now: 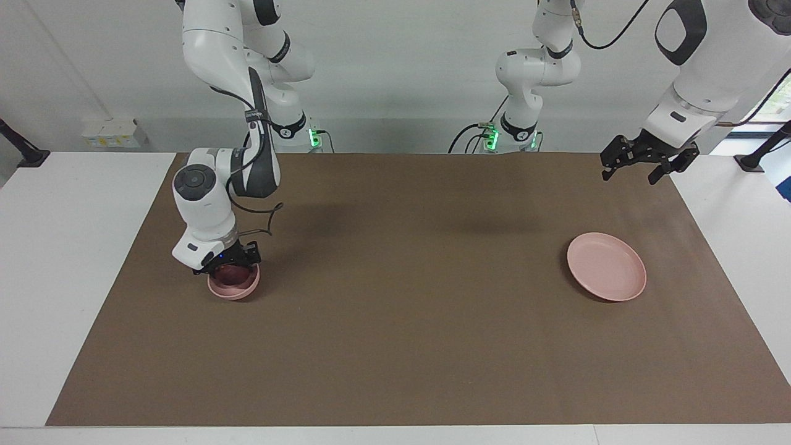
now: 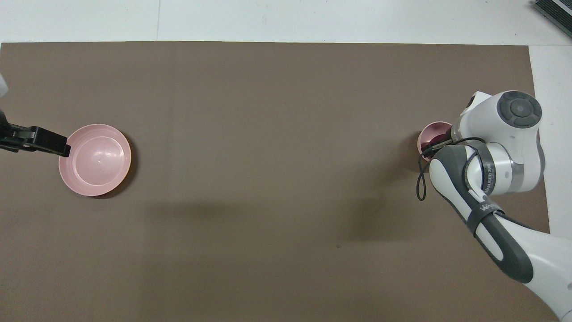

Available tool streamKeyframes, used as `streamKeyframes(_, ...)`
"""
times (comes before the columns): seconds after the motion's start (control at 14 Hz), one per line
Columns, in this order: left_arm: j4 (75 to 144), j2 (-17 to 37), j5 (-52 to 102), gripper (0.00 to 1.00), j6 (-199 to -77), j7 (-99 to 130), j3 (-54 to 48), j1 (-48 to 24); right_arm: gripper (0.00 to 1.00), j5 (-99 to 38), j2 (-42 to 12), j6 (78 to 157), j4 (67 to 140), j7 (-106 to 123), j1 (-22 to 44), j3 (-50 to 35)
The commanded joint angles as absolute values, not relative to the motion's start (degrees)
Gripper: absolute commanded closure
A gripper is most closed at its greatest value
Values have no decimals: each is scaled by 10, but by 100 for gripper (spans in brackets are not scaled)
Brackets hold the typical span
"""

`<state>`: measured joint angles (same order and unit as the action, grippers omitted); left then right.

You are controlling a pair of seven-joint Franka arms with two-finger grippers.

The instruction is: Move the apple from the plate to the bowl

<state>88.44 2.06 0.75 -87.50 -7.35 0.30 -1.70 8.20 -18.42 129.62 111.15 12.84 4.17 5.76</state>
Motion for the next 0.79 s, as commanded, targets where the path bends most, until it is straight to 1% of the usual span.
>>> streamKeyframes(0.0,881,-3,5,0,-845,-75,-6,-2,46,87,-189,1309,1108,133,33,54)
streamKeyframes(0.14,876,-4,7,0,-796,-76,-5,-2,28,85,-189,1309,1108,133,33,54)
streamKeyframes(0.21,875,-4,9,0,-772,-76,-6,-2,12,84,-189,1308,1108,133,33,54)
streamKeyframes(0.29,875,-3,9,0,-754,-75,-6,-3,0,84,-189,1308,1108,133,33,54)
streamKeyframes(0.57,848,6,17,0,-749,-69,-1,-12,0,84,-189,1307,1108,133,32,54)
streamKeyframes(0.71,843,8,46,0,-750,-10,2,-12,0,85,-189,1306,1107,133,31,54)
